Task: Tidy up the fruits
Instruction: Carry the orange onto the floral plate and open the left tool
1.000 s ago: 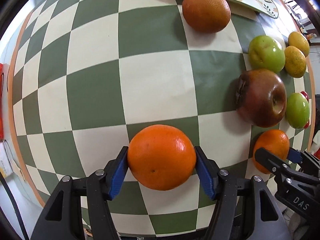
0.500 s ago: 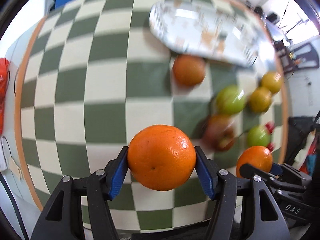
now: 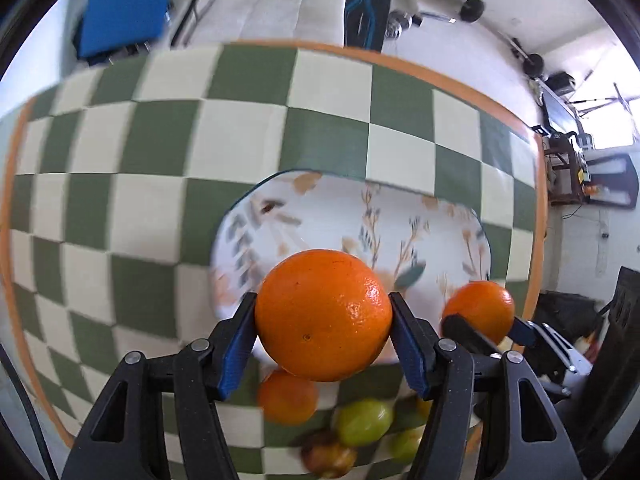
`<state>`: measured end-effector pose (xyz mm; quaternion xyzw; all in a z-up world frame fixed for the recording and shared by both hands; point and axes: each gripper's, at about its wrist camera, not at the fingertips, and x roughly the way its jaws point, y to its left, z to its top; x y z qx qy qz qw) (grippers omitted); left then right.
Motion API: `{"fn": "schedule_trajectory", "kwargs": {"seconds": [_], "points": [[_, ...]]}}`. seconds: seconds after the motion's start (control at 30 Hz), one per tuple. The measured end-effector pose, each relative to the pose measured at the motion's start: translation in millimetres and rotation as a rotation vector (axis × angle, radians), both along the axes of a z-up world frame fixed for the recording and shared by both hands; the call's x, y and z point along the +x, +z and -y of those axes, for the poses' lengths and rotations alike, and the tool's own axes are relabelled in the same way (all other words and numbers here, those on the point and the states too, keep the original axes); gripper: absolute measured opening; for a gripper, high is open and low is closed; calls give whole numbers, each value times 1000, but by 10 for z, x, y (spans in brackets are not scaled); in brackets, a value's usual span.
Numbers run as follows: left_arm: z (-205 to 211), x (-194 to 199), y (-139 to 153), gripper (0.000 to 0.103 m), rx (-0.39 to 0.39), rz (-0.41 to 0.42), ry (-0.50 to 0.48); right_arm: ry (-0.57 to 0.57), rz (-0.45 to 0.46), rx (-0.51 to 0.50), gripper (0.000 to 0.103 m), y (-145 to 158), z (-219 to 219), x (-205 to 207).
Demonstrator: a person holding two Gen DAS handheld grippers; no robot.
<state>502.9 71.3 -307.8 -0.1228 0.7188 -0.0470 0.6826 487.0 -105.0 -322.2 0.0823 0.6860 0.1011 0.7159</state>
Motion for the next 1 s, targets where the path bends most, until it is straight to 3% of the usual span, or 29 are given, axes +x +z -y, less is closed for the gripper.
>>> {"fn": "schedule_trajectory", "kwargs": {"seconds": [0.13,0.4,0.5,0.6,0.63,0.77,0.8,1.0], "points": [[32,264,-366,61,-65,-107,62,73,-37,-40,66,-293,-53,307],[139,422,-630,62,-64,-180,92,160,-78,-51,68,-523,-39,492],[200,434,-599,62,-30,-170,82,163,-76,-43,69,-499,32,530],[245,472,-586,62,-6,-148,61,150,-84,-23,86,-478,38,528],[258,470,-579,62,-2,-144,56,144,-87,-18,86,-455,73,528],[276,462,-496,87,-1,-111,55,113,-88,-15,92,-375,188,497],[275,451,-458,88,15,-97,49,101,-82,-18,96,-346,235,469],[256,299,-229,88,114,-28,7,31,-52,-68,96,-153,420,211]]}}
